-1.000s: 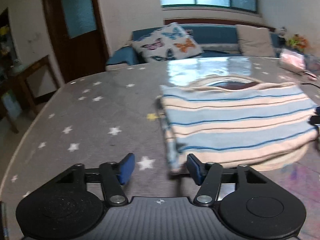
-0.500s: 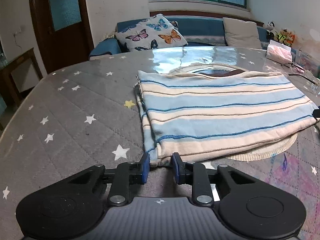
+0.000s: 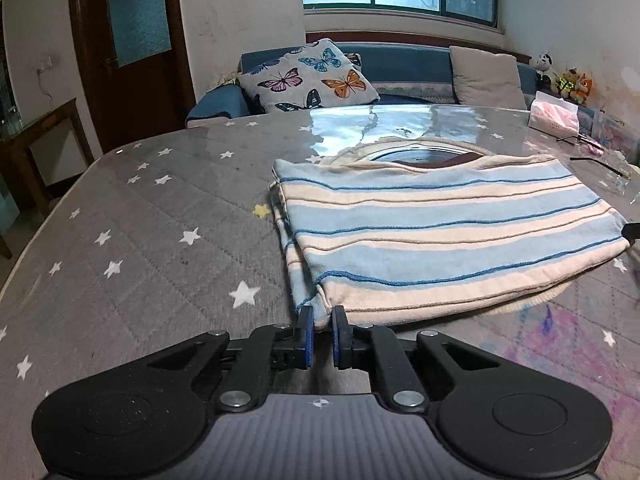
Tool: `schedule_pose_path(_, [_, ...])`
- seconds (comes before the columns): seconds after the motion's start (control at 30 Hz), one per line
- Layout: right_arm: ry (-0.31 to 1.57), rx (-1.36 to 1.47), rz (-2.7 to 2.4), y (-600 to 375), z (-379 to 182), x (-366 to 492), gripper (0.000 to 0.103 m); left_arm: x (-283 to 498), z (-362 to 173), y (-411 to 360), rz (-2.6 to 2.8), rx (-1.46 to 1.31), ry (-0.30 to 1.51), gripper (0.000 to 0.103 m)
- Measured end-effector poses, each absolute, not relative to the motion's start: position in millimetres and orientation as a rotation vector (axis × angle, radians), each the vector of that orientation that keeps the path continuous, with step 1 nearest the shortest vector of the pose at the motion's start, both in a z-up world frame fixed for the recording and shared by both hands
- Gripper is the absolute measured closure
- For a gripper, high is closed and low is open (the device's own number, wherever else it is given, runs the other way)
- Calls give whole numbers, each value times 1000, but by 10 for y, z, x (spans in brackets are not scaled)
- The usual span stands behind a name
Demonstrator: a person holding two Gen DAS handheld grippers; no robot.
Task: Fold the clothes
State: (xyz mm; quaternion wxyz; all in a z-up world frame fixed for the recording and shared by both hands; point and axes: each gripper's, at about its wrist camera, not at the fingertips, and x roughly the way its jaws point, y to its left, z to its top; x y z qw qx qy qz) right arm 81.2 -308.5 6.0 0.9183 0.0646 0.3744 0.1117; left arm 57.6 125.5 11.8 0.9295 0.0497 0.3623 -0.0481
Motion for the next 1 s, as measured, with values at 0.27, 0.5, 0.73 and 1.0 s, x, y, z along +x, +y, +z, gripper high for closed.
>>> schedule_pose_path(0.27, [826, 45, 248, -3102, 120, 410, 93, 17, 121, 1214, -144, 118, 802, 91])
schedule_pose_path(0.5, [697, -57, 236, -3009, 399, 220, 89, -52, 326, 1211, -114, 153, 739, 73])
schedule_pose_path(0.73, [695, -63, 312, -2739, 320, 389, 89, 213, 388, 1019, -157, 152, 679, 73])
schedule_pose_path(1.0, [743, -57, 266, -2803, 82, 560, 89, 512, 43, 1021, -124, 165, 783, 71])
